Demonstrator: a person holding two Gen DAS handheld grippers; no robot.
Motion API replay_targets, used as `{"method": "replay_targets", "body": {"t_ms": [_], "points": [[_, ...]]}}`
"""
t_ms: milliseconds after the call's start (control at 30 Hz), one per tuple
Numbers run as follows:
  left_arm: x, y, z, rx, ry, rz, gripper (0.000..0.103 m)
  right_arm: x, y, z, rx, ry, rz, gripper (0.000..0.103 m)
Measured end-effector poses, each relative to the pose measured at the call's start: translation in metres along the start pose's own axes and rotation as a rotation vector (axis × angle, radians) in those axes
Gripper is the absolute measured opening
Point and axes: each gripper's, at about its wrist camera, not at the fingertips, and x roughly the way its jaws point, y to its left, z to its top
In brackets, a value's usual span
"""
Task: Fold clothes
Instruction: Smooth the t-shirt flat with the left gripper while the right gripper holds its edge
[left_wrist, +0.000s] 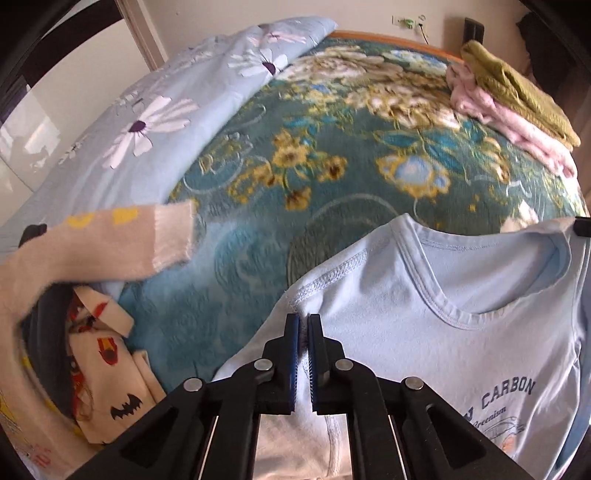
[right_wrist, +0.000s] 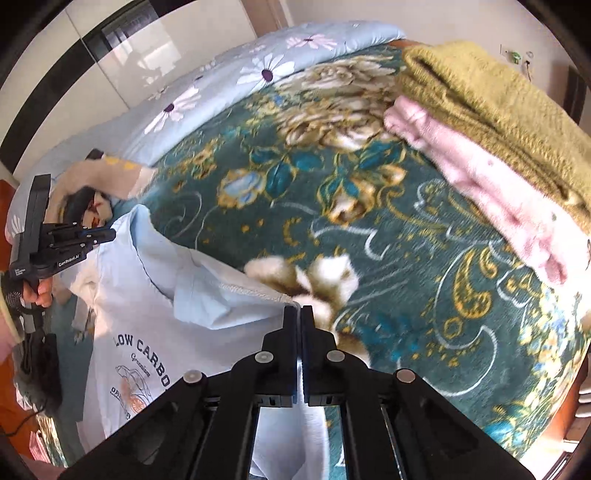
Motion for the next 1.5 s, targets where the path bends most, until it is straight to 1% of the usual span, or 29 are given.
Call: {"method": "replay_targets", "body": {"t_ms": [100, 167, 233, 300, 333, 367, 400, 433, 467, 500, 533, 567, 600, 633, 667, 700, 733, 767, 800, 933, 1000, 1067, 1133, 1200, 1333, 1433, 1500], "points": [[-0.005, 0.008, 0.039, -0.036, -0.069, 0.04, 0.003, -0.005, -0.012, 0.026, 0.03, -0.046, -0.04, 0.001], [0.003, 0.013, 0.061, -0.074, -0.074, 0.063, 0.003, -0.001, -0.022, 0.043, 0.073, -0.057, -0.065, 0.001], [0.018, 0.011, 0.075, -0.101, -0.045, 0.092, 0.003, 0.011, -0.031, 0.05, 0.119, -0.033, -0.081, 0.001], [0.035, 0.004, 0.083, -0.117, 0.003, 0.108, 0.004, 0.024, -0.036, 0.05, 0.154, -0.004, -0.093, 0.002], [0.044, 0.0, 0.085, -0.114, 0.031, 0.128, 0.004, 0.029, -0.039, 0.049, 0.169, 0.007, -0.085, 0.002], [0.051, -0.004, 0.085, -0.109, 0.053, 0.143, 0.004, 0.032, -0.042, 0.047, 0.182, 0.013, -0.057, 0.004], [0.055, -0.006, 0.084, -0.115, 0.065, 0.146, 0.007, 0.033, -0.045, 0.046, 0.191, 0.016, -0.046, 0.008], [0.058, -0.007, 0.082, -0.124, 0.076, 0.145, 0.007, 0.031, -0.047, 0.045, 0.196, 0.015, -0.057, 0.016], [0.059, -0.006, 0.08, -0.148, 0.083, 0.119, 0.007, 0.027, -0.05, 0.044, 0.202, 0.009, -0.069, 0.022], [0.059, -0.004, 0.078, -0.177, 0.09, 0.086, 0.008, 0.02, -0.053, 0.042, 0.213, -0.006, -0.077, 0.034], [0.058, -0.001, 0.076, -0.206, 0.098, 0.056, 0.012, 0.009, -0.056, 0.039, 0.23, -0.028, -0.07, 0.037], [0.052, 0.001, 0.072, -0.241, 0.096, 0.043, 0.018, -0.003, -0.058, 0.035, 0.247, -0.055, -0.057, 0.037], [0.045, 0.003, 0.068, -0.277, 0.09, 0.034, 0.028, -0.016, -0.059, 0.029, 0.264, -0.08, -0.048, 0.037], [0.037, 0.006, 0.063, -0.314, 0.085, 0.025, 0.032, -0.029, -0.058, 0.019, 0.28, -0.102, -0.042, 0.037], [0.026, 0.005, 0.054, -0.348, 0.065, 0.0, 0.032, -0.042, -0.057, 0.006, 0.3, -0.122, -0.035, 0.037], [0.014, 0.003, 0.044, -0.382, 0.041, -0.031, 0.035, -0.053, -0.054, -0.007, 0.322, -0.138, -0.025, 0.037], [0.002, -0.003, 0.032, -0.407, 0.024, -0.071, 0.041, -0.062, -0.05, -0.023, 0.348, -0.149, -0.012, 0.037], [-0.007, -0.013, 0.019, -0.414, 0.017, -0.125, 0.045, -0.068, -0.046, -0.039, 0.374, -0.151, -0.003, 0.037], [-0.016, -0.024, 0.005, -0.408, 0.013, -0.176, 0.048, -0.071, -0.04, -0.055, 0.401, -0.145, 0.0, 0.037], [-0.039, -0.078, -0.051, -0.373, 0.045, -0.315, 0.048, -0.077, -0.018, -0.119, 0.54, -0.129, 0.015, 0.037], [-0.047, -0.109, -0.073, -0.348, 0.072, -0.398, 0.048, -0.082, -0.011, -0.151, 0.625, -0.135, 0.005, 0.037], [-0.053, -0.142, -0.09, -0.276, 0.101, -0.472, 0.049, -0.089, -0.008, -0.18, 0.709, -0.15, -0.007, 0.037], [-0.058, -0.173, -0.1, -0.191, 0.123, -0.508, 0.049, -0.099, -0.006, -0.207, 0.784, -0.171, -0.01, 0.037], [-0.063, -0.198, -0.106, -0.119, 0.135, -0.55, 0.049, -0.108, -0.006, -0.226, 0.822, -0.182, -0.025, 0.037], [-0.072, -0.232, -0.109, -0.03, 0.128, -0.624, 0.051, -0.123, -0.004, -0.253, 0.872, -0.205, -0.044, 0.037], [-0.066, -0.254, -0.108, 0.038, 0.155, -0.631, 0.052, -0.13, 0.001, -0.26, 0.877, -0.219, -0.049, 0.037], [-0.06, -0.266, -0.107, 0.062, 0.175, -0.632, 0.052, -0.133, 0.005, -0.263, 0.872, -0.224, -0.055, 0.037]]}}
